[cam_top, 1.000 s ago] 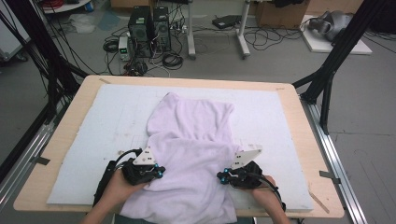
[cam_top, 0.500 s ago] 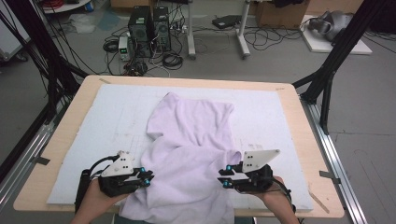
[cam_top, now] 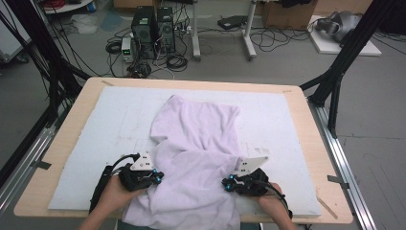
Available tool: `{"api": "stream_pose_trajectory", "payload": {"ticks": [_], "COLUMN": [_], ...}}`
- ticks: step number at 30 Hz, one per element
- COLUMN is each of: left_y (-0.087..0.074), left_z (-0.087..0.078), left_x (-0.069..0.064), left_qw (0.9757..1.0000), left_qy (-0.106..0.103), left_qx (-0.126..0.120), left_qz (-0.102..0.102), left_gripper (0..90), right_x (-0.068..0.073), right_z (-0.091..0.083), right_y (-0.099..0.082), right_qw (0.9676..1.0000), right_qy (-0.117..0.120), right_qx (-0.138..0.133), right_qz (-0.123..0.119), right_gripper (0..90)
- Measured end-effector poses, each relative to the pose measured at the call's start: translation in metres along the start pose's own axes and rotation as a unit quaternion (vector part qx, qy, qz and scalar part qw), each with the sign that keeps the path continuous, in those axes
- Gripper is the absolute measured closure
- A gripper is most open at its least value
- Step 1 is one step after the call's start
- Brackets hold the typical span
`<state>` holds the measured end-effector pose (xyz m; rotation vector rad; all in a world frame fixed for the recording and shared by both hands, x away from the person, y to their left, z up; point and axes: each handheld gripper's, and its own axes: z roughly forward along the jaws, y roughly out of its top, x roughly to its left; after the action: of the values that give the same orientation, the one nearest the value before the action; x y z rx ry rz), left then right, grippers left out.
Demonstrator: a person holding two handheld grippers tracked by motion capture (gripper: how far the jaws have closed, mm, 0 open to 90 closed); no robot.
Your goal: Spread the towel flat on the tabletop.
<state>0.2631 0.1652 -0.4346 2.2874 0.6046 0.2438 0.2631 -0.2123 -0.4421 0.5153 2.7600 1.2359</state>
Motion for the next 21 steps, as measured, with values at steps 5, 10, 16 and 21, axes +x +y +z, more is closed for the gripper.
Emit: {"api": "stream_pose_trajectory", "payload": {"ticks": [5, 10, 16, 21], "left_y": [-0.005, -0.007, -0.003, -0.004], "left_z": [-0.018, -0.046, -0.055, -0.025], "left_x": [-0.009, -0.021, -0.017, 0.000], "left_qw": [0.9997, 0.9984, 0.9973, 0.9987], "left_qy": [-0.007, -0.016, -0.013, 0.019], "left_qx": [-0.023, -0.054, -0.072, -0.045], "left_qz": [-0.004, -0.002, -0.006, -0.014], "left_gripper": [88.2, 88.2, 65.7, 57.0], "right_x": [0.013, 0.026, 0.031, 0.007], "right_z": [-0.011, -0.032, -0.052, -0.027], "right_y": [0.003, 0.007, 0.021, 0.017], "right_qw": [0.9998, 0.9993, 0.9979, 0.9996], "right_qy": [0.003, 0.018, 0.007, -0.015], "right_qx": [-0.002, -0.013, -0.045, -0.005], "right_qz": [-0.018, -0.032, -0.046, -0.023], "right_gripper": [86.5, 85.7, 68.5, 60.9]}}
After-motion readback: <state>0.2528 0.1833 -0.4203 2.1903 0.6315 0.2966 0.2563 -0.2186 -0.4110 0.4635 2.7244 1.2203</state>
